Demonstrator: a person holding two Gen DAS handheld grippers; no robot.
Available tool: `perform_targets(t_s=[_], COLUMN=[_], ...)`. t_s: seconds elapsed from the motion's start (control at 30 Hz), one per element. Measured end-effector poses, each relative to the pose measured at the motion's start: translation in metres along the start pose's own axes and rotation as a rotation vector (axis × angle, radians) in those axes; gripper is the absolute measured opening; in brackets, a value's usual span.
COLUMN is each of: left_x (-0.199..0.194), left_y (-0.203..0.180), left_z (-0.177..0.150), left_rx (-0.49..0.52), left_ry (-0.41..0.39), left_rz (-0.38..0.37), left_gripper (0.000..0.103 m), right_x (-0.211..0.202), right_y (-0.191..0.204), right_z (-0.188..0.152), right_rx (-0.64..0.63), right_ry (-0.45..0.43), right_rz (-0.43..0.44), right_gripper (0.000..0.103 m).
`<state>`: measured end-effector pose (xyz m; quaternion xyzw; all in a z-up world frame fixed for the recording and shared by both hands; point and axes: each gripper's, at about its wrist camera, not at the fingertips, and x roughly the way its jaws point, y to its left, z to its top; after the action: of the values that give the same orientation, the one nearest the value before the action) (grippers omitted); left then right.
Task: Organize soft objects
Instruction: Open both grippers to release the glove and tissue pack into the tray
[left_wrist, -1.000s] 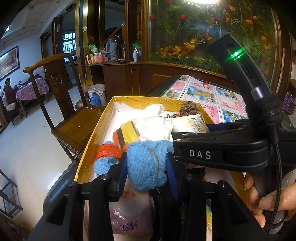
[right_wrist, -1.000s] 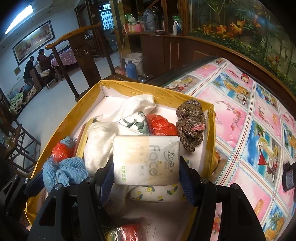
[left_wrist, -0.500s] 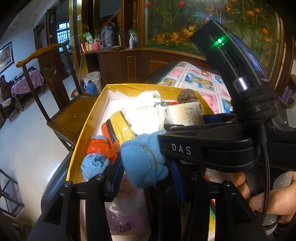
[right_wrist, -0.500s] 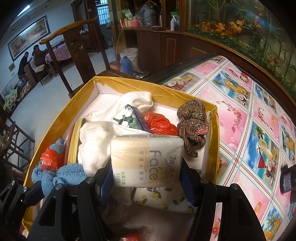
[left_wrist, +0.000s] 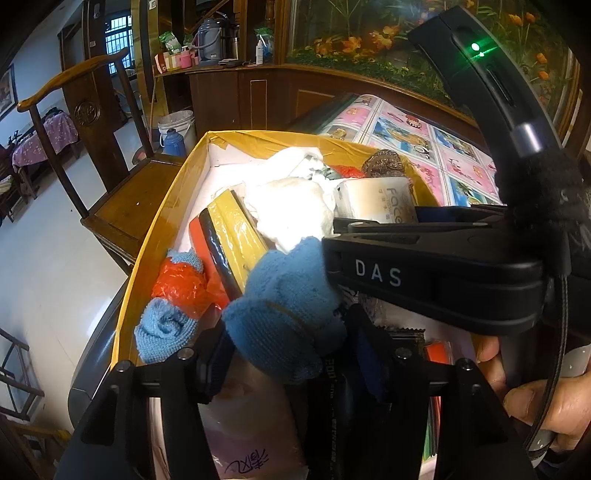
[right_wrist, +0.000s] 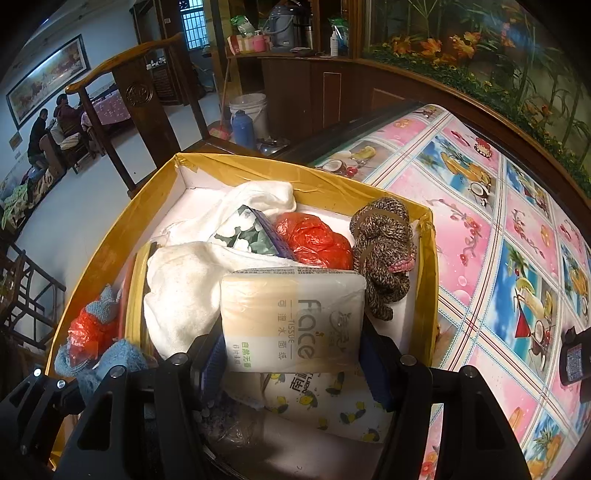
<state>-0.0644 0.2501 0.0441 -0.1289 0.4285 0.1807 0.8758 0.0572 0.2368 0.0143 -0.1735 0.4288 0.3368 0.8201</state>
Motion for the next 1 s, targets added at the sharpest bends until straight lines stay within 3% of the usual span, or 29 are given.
perform_targets(t_s=[0.27, 0.47, 1.0], left_x=[-0.005, -0.009, -0.032], left_y=[0.0, -0.003, -0.008], left_z=[-0.003, -0.004, -0.013], left_rx=[0.004, 0.019, 0.04], left_ry=[-0.026, -0.053, -0.115], left_rz=[0.005, 0.045, 0.1], left_gripper=[0.077, 0.085, 0.089], right_x=[-0.014, -0.034, -0.088], right_y=[-0.006, -0.001, -0.004], right_z=[-0.002, -0.008, -0.029], right_rx=[0.037, 0.027, 0.038], right_ry=[-0.013, -0.04, -0.123], right_rz=[0.028, 0.056, 0.097], right_gripper=[0.07, 0.08, 0.087])
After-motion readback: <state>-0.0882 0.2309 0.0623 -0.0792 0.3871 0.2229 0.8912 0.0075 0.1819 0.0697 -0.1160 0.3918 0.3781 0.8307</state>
